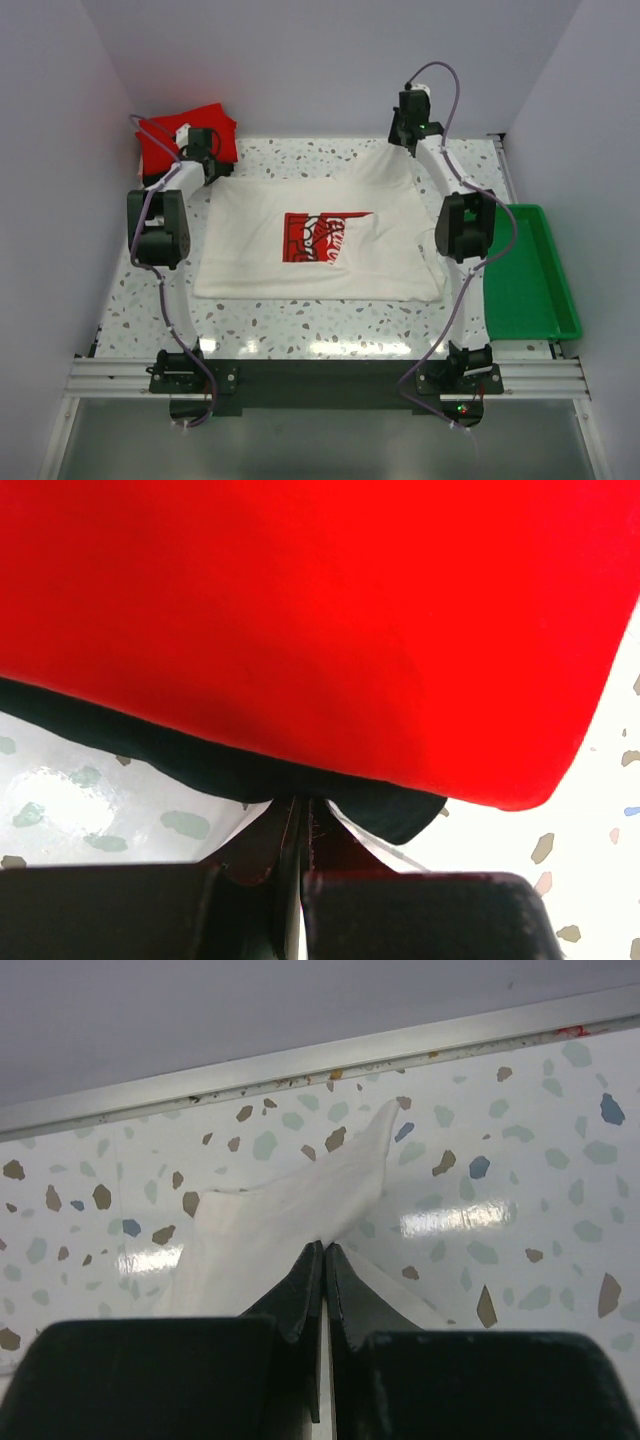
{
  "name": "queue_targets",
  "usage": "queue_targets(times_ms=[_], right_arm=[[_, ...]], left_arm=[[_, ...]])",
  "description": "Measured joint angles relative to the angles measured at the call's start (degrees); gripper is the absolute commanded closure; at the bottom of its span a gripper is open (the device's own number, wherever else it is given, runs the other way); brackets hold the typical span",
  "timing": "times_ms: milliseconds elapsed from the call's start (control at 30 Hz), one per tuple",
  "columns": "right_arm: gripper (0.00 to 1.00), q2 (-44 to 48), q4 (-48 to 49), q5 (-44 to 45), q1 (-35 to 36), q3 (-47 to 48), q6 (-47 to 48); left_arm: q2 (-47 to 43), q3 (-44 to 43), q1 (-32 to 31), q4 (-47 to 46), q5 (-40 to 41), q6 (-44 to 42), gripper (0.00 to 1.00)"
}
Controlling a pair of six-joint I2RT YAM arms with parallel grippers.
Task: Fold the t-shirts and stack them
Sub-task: Fold the tshirt
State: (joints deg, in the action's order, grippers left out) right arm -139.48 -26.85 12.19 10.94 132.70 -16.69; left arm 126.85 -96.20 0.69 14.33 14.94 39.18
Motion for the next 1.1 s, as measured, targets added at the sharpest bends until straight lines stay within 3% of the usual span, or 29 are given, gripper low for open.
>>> queue_targets(times_ms=[233, 467, 867, 1100], right_arm=[[1.0, 9.9, 2.4, 0.5, 0.0, -14.8, -0.2], [1.0, 20.6, 2.8, 0.8, 0.0, -27.5, -1.5], [1.0, 45.7, 4.3, -0.2, 0.8, -54.7, -7.1], [1.0, 53.0, 3.9, -0.8, 2.5, -66.3, -9.3]], left_arm=[[-1.0, 0.6, 0.6, 0.1, -1.0, 0.0, 1.0], [-7.3, 4.9, 1.4, 0.0, -1.3, 0.0, 1.0], [-16.1, 16.9, 2.4, 0.2, -1.7, 0.0, 1.0], [-21.3, 24.0, 2.6, 0.3, -1.9, 0.0, 1.0]])
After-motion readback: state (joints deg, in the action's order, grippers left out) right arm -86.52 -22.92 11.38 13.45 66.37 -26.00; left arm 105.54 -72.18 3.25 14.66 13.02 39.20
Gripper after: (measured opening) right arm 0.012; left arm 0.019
